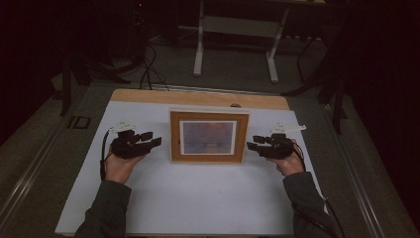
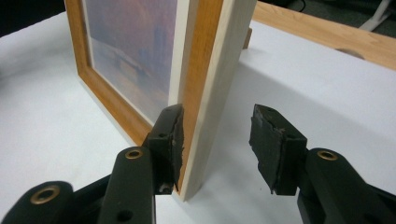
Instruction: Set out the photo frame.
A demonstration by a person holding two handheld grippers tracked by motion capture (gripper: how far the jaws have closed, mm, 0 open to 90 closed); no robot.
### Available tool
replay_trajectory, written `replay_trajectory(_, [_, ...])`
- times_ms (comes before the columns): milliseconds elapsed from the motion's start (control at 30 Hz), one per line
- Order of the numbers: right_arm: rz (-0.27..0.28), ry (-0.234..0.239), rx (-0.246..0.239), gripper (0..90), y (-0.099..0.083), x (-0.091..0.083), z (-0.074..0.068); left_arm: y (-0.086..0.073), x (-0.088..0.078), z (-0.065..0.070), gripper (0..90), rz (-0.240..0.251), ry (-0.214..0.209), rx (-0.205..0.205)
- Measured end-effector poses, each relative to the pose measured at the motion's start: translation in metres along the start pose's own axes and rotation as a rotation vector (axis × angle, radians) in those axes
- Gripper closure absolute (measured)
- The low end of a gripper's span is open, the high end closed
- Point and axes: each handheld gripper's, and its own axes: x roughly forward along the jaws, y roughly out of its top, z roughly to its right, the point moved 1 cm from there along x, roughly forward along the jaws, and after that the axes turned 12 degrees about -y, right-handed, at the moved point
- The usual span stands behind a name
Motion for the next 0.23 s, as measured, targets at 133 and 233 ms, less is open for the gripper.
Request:
replay_trajectory(133, [-0.014, -0.002, 0.001, 53.6, -0.006, 0.0, 0.001, -0.01, 0.002, -0.001, 49.8, -0.032, 0.012, -0.004])
replay_trajectory(233, [-0.023, -0.003, 0.007, 53.7, -0.01, 0.001, 0.001, -0.016, 0.002, -0.002, 49.8, -0.042, 0.014, -0.006])
